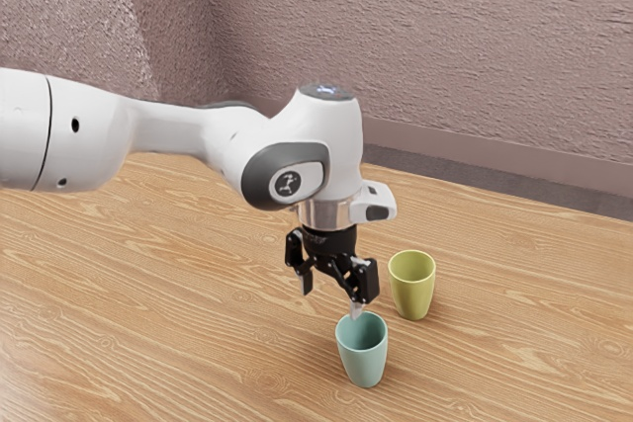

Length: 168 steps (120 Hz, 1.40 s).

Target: Place the left cup onto the right cup

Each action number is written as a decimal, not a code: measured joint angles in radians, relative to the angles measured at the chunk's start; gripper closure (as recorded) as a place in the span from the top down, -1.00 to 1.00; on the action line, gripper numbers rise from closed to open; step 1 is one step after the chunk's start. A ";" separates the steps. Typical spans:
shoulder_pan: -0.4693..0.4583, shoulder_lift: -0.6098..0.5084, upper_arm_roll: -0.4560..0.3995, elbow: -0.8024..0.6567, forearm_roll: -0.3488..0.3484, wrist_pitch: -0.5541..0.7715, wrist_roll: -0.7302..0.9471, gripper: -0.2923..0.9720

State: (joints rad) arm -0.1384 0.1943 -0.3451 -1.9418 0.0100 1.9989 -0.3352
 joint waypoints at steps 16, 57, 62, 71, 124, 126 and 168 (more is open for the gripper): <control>0.001 0.008 0.001 -0.015 0.009 0.040 -0.002 0.54; 0.002 0.029 0.003 -0.016 0.016 0.103 -0.007 0.54; 0.002 0.031 0.003 -0.016 0.016 0.106 -0.007 0.54; 0.002 0.036 0.003 -0.017 0.016 0.111 -0.008 0.54; 0.005 0.056 0.004 -0.073 0.016 0.150 -0.013 0.54; 0.005 0.058 0.004 -0.073 0.016 0.151 -0.013 0.54; 0.005 0.083 0.004 -0.074 0.016 0.172 -0.015 0.54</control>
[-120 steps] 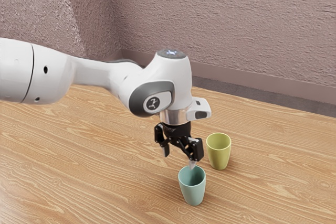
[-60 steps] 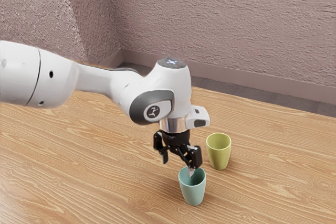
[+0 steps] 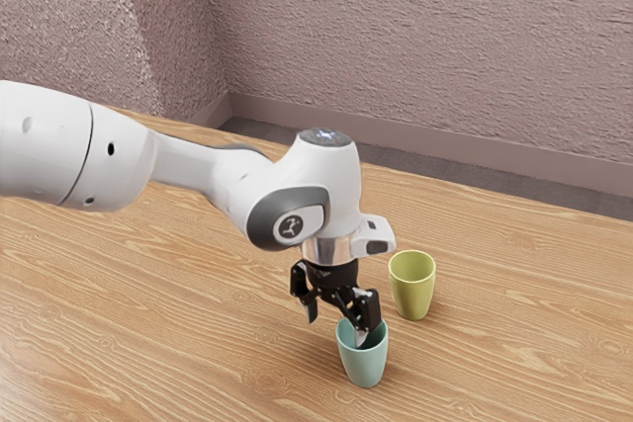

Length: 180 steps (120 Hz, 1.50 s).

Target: Place the left cup onto the right cup

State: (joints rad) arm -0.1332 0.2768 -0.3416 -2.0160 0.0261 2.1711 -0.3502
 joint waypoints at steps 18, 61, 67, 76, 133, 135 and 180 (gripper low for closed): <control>0.000 0.007 0.001 0.000 0.000 0.005 -0.001 0.53; -0.001 0.010 0.001 0.002 -0.002 0.014 -0.001 -0.12; -0.001 0.013 0.001 0.002 -0.002 0.015 -0.001 -0.20; -0.002 0.016 0.001 0.001 -0.002 0.018 -0.001 -0.31; -0.002 0.024 0.001 0.003 0.001 0.030 -0.019 -0.66; -0.002 0.024 0.001 0.003 0.002 0.030 -0.020 -0.67; -0.002 0.010 0.001 0.009 0.008 0.031 -0.039 -0.69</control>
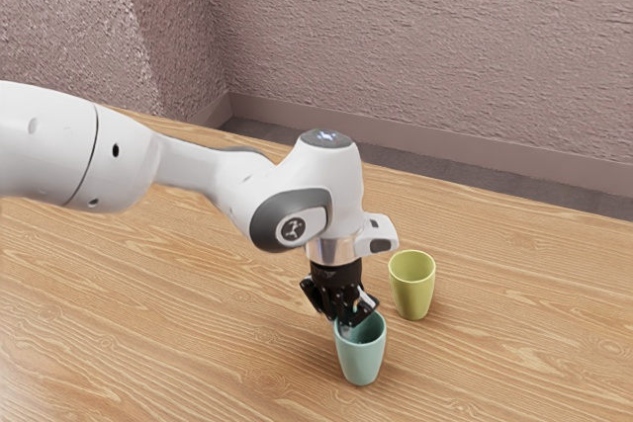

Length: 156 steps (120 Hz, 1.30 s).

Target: Place the left cup onto the right cup

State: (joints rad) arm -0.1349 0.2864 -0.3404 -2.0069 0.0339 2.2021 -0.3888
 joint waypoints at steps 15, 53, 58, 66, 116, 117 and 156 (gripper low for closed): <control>0.005 -0.017 0.000 0.003 0.002 -0.004 -0.004 -0.70; 0.014 -0.059 0.027 0.077 0.005 -0.070 -0.009 -0.70; 0.014 -0.063 0.030 0.090 0.005 -0.086 -0.010 -0.70; 0.014 -0.069 0.031 0.111 0.008 -0.109 -0.010 -0.70; 0.015 -0.071 0.038 0.260 0.057 -0.257 -0.012 -0.70; 0.015 -0.071 0.038 0.264 0.058 -0.259 -0.012 -0.70; 0.028 -0.068 0.059 0.360 0.103 -0.332 -0.008 -0.70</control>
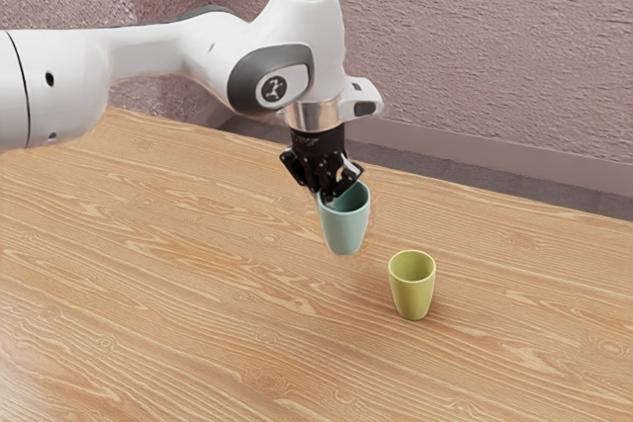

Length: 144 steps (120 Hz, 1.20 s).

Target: Place the left cup onto the right cup

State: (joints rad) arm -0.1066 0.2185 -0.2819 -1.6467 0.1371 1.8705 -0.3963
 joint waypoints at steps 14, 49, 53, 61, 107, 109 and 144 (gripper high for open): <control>0.007 0.019 0.016 0.041 0.006 -0.011 0.007 -0.70; 0.023 0.109 0.020 0.154 0.011 -0.049 0.026 -0.70; 0.026 0.118 0.020 0.165 0.011 -0.054 0.028 -0.70; 0.029 0.135 0.020 0.184 0.011 -0.065 0.031 -0.70; 0.024 0.191 0.013 0.262 0.014 -0.111 0.045 -0.70; 0.023 0.192 0.012 0.262 0.014 -0.112 0.045 -0.70; 0.015 0.205 -0.025 0.263 0.013 -0.119 0.043 -0.70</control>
State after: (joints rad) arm -0.0913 0.4239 -0.3065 -1.3840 0.1498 1.7518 -0.3529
